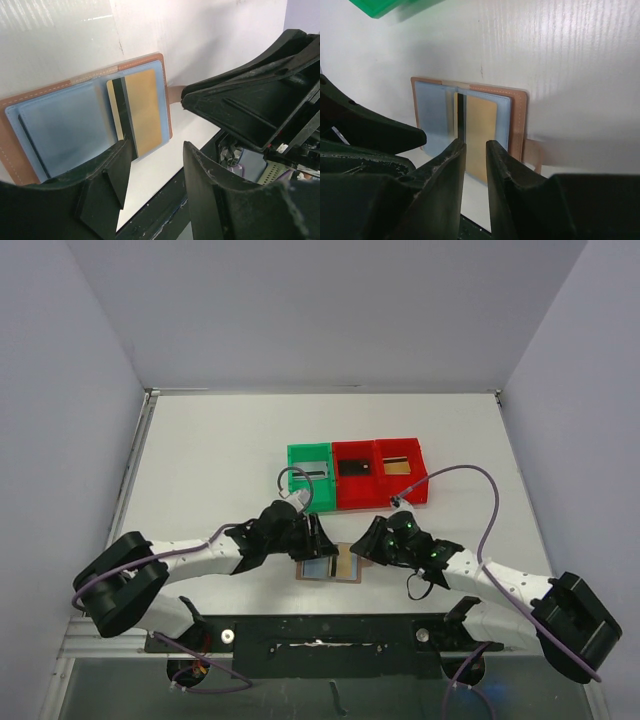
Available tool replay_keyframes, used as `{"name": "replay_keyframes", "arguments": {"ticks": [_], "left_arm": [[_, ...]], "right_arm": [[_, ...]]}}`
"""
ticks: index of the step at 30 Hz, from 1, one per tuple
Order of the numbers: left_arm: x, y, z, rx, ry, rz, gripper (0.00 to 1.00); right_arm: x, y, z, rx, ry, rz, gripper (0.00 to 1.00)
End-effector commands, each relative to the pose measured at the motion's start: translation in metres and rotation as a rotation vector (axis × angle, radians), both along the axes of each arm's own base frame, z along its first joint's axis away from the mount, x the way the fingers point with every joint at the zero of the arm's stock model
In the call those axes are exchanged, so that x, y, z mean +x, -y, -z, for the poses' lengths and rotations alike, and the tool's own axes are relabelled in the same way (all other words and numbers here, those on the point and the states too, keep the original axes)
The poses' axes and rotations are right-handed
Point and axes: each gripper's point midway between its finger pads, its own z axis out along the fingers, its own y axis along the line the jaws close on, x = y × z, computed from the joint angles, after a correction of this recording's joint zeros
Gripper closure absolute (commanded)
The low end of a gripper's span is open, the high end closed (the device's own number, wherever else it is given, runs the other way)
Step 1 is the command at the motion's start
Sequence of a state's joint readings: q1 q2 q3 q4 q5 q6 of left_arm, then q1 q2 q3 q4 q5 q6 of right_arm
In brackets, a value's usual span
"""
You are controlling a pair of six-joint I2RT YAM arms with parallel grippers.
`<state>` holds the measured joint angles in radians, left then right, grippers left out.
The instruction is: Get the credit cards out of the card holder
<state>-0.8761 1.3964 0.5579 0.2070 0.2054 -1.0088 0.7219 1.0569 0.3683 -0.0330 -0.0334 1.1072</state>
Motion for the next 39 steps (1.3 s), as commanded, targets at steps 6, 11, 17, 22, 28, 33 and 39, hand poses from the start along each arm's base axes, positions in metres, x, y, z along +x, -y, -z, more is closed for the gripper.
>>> {"name": "replay_keyframes", "arguments": {"ticks": [6, 11, 17, 22, 28, 33, 39], "left_arm": [[0.004, 0.016, -0.004, -0.063, 0.0, 0.029, 0.56], [0.004, 0.016, 0.007, -0.022, -0.026, 0.035, 0.57], [0.005, 0.014, 0.023, 0.023, -0.049, 0.034, 0.58], [0.003, 0.02, 0.027, 0.014, -0.057, 0.052, 0.64], [0.001, 0.025, 0.029, 0.004, -0.067, 0.07, 0.74], [0.0, 0.023, 0.031, 0.002, -0.072, 0.059, 0.79], [-0.001, 0.019, 0.037, 0.014, -0.096, 0.034, 0.82]], "right_arm": [[0.005, -0.035, -0.006, 0.065, 0.005, -0.104, 0.79], [0.001, -0.022, 0.02, -0.027, -0.085, -0.057, 0.83], [-0.007, -0.005, 0.036, -0.075, -0.132, 0.011, 0.84], [-0.013, -0.002, 0.045, -0.075, -0.153, 0.011, 0.84], [-0.014, -0.003, 0.049, -0.081, -0.166, 0.003, 0.84], [-0.01, -0.005, 0.042, -0.068, -0.14, -0.001, 0.84], [-0.006, -0.013, 0.027, -0.028, -0.089, -0.029, 0.79]]}}
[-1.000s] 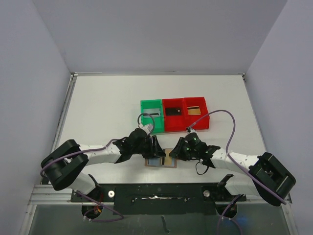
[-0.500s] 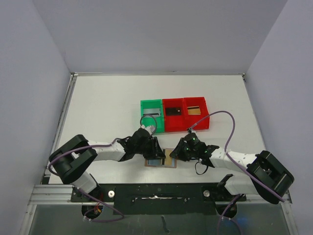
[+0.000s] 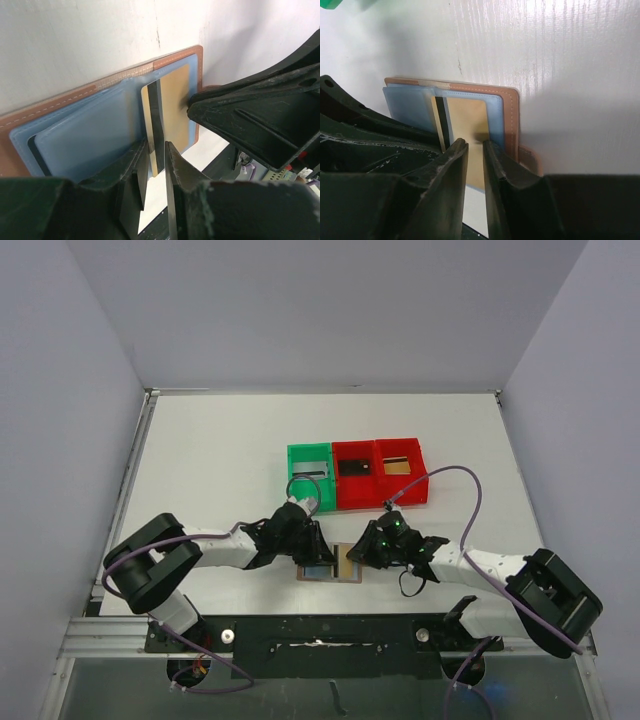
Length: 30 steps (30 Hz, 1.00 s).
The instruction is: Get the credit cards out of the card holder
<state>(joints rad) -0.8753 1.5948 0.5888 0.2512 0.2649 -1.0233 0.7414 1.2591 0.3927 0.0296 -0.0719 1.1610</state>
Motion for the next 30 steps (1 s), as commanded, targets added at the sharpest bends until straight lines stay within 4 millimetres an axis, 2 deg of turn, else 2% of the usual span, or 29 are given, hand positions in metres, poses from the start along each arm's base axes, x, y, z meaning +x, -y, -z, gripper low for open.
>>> {"name": "replay_keyframes", "arguments": {"ticks": [1, 3, 7, 11, 16, 20, 23, 26, 30], "left_arm": [[0.006, 0.011, -0.008, -0.049, 0.02, -0.005, 0.82], [0.007, 0.012, -0.007, -0.041, 0.025, 0.004, 0.82], [0.008, 0.011, -0.006, -0.011, 0.032, 0.01, 0.82], [0.008, 0.009, -0.003, -0.001, 0.021, 0.002, 0.81], [0.005, 0.007, 0.002, -0.026, -0.001, -0.023, 0.79], [0.003, 0.008, 0.002, -0.081, -0.02, -0.054, 0.79], [0.003, 0.011, -0.006, -0.181, -0.042, -0.096, 0.85], [0.004, 0.015, -0.016, -0.275, -0.054, -0.115, 0.88], [0.005, 0.022, -0.016, -0.299, -0.064, -0.099, 0.89]], "right_arm": [[0.002, -0.002, -0.01, 0.012, 0.053, -0.026, 0.76], [0.003, -0.004, -0.016, 0.027, 0.07, -0.037, 0.71], [0.001, -0.003, -0.015, 0.0, 0.06, -0.038, 0.7], [-0.004, 0.008, 0.0, -0.074, 0.005, -0.014, 0.73], [-0.013, 0.007, 0.019, -0.132, -0.038, -0.037, 0.76], [-0.022, 0.007, 0.031, -0.15, -0.087, -0.039, 0.81], [-0.032, 0.009, 0.041, -0.155, -0.115, -0.028, 0.83], [-0.036, 0.009, 0.041, -0.131, -0.12, -0.026, 0.83], [-0.032, 0.011, 0.035, -0.12, -0.092, -0.011, 0.83]]}}
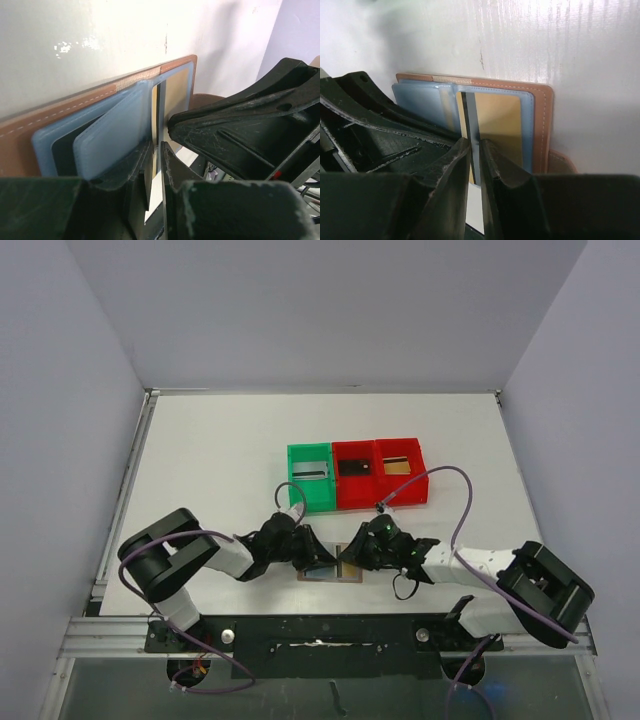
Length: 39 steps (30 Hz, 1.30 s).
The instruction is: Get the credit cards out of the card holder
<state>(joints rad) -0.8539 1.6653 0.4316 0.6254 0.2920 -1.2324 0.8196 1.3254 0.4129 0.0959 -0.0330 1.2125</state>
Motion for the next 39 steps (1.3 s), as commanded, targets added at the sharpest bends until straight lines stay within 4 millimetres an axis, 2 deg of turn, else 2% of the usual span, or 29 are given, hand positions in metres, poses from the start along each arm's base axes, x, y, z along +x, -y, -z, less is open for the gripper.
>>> {"name": "replay_keyframes", "arguments": {"ticks": [1, 6, 9, 11, 13, 16, 22, 31, 39], "left_arm": [[0.003, 0.021, -0.02, -0.112, 0.019, 0.023, 0.88], [0.008, 0.009, -0.009, 0.007, 0.026, -0.005, 0.84], [0.01, 0.005, -0.007, 0.052, 0.041, -0.012, 0.82], [0.012, 0.002, -0.006, 0.075, 0.047, -0.016, 0.82], [0.012, 0.002, -0.006, 0.081, 0.048, -0.012, 0.82], [0.01, 0.005, -0.007, 0.066, 0.048, 0.003, 0.81], [0.01, 0.007, -0.009, 0.056, 0.049, 0.008, 0.8], [0.011, 0.007, -0.01, 0.047, 0.049, -0.003, 0.78], [0.011, 0.006, -0.008, 0.052, 0.046, -0.004, 0.77]], "right_arm": [[-0.027, 0.034, 0.031, -0.138, -0.088, 0.004, 0.83], [-0.011, 0.033, 0.005, -0.139, -0.001, 0.013, 0.81], [0.003, 0.026, -0.022, -0.096, 0.063, 0.035, 0.78], [0.009, 0.029, -0.036, -0.103, 0.101, 0.051, 0.76], [0.012, 0.036, -0.041, -0.114, 0.114, 0.072, 0.75], [0.01, 0.036, -0.039, -0.086, 0.104, 0.065, 0.78], [0.008, 0.023, -0.032, -0.025, 0.089, 0.029, 0.8], [-0.007, 0.027, 0.006, -0.082, -0.024, 0.018, 0.86], [-0.002, 0.031, -0.006, -0.085, 0.013, 0.034, 0.85]]}}
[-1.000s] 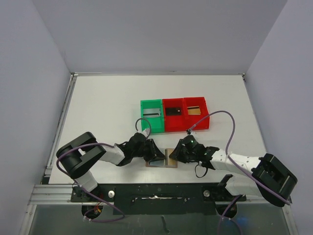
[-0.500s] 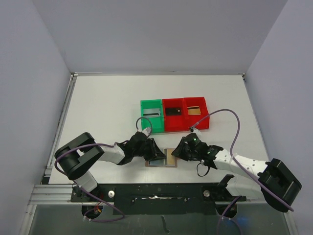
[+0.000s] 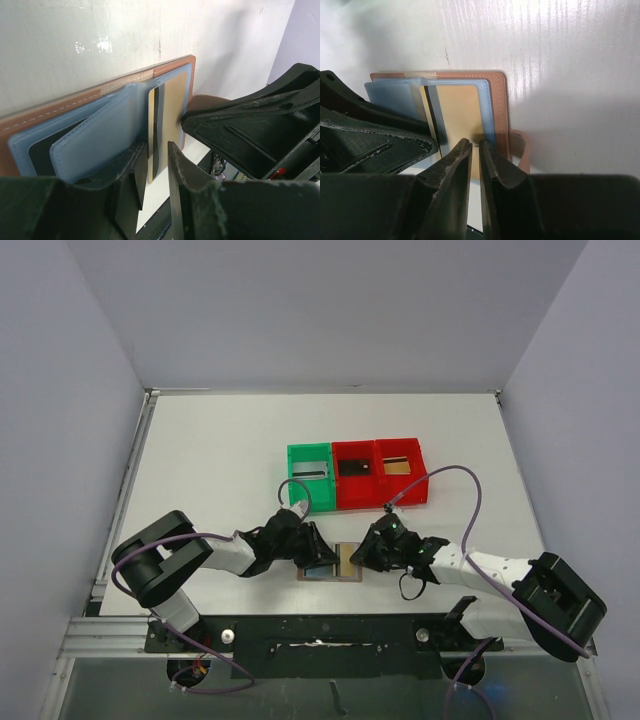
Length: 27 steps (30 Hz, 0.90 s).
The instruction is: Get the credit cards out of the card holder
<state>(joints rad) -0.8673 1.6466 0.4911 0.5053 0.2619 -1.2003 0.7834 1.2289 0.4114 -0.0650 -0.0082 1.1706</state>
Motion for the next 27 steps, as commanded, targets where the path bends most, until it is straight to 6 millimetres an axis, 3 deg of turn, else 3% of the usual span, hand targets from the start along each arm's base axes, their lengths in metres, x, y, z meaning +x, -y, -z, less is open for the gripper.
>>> {"name": "replay_keyframes", "arguments": {"ticks": [1, 7, 16, 27], "left_arm": [[0.008, 0.003, -0.008, -0.006, 0.037, -0.01, 0.77], [0.009, 0.003, -0.011, -0.016, 0.045, -0.016, 0.86], [0.008, 0.008, -0.023, -0.077, 0.061, -0.008, 1.0], [0.004, -0.011, -0.019, -0.053, 0.054, -0.054, 1.0]], "right_arm": [[0.002, 0.005, -0.004, -0.008, 0.024, 0.014, 0.85], [-0.005, 0.007, 0.008, -0.023, -0.017, 0.008, 0.86], [-0.005, 0.008, 0.01, -0.025, -0.019, 0.009, 0.86], [-0.003, 0.013, 0.011, -0.057, -0.019, 0.022, 0.83]]}}
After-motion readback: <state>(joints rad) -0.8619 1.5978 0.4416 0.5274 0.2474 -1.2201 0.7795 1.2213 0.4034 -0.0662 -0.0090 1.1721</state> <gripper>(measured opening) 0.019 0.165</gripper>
